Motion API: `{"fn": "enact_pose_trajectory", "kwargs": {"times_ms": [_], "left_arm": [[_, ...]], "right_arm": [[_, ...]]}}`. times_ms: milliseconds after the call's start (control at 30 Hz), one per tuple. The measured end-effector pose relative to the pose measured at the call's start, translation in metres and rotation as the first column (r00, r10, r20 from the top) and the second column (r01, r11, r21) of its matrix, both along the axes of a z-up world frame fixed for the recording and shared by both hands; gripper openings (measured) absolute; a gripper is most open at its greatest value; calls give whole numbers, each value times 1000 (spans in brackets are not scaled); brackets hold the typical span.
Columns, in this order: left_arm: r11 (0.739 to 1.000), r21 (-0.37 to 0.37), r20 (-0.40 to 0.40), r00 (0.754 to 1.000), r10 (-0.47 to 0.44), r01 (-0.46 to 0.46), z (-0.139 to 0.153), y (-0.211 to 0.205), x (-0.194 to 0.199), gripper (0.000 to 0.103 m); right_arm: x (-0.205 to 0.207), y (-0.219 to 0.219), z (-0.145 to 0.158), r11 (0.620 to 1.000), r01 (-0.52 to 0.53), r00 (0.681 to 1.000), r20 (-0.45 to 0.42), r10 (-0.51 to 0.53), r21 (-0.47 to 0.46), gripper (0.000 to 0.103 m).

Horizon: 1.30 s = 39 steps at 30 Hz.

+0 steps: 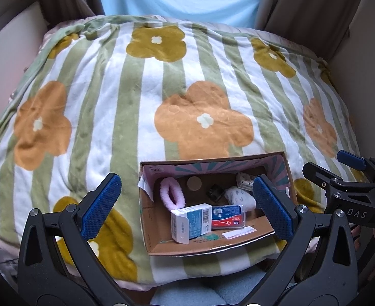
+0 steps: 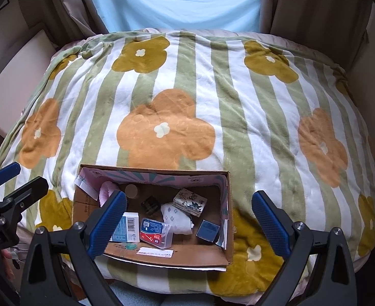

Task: Organize objects

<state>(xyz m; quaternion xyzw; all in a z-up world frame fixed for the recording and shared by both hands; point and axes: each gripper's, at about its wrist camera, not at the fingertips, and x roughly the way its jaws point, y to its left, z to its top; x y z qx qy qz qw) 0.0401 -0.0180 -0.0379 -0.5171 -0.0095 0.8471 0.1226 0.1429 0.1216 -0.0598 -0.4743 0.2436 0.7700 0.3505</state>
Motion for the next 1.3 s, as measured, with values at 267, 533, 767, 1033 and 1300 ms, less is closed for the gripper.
{"fn": "enact_pose_trajectory", "kwargs": {"times_ms": [267, 533, 767, 1033, 1300], "left_arm": [[1000, 0, -13, 1000, -8, 8, 4, 4, -5, 103], [1000, -1, -21, 1000, -10, 10, 7, 4, -4, 103], [1000, 0, -24, 1000, -6, 6, 10, 3, -6, 103], [1000, 2, -24, 1000, -2, 2, 11, 0, -10, 103], [1000, -6, -34, 999, 6, -6, 12, -2, -13, 103]], "right_arm": [[-1, 4, 3, 1000, 11, 1000, -1, -11, 9, 98], [-2, 6, 8, 1000, 19, 1000, -10, -19, 17, 98], [-2, 9, 9, 1000, 24, 1000, -13, -24, 20, 98], [-4, 12, 12, 999, 29, 999, -16, -29, 24, 98], [-6, 18, 17, 999, 37, 999, -18, -37, 31, 98]]}}
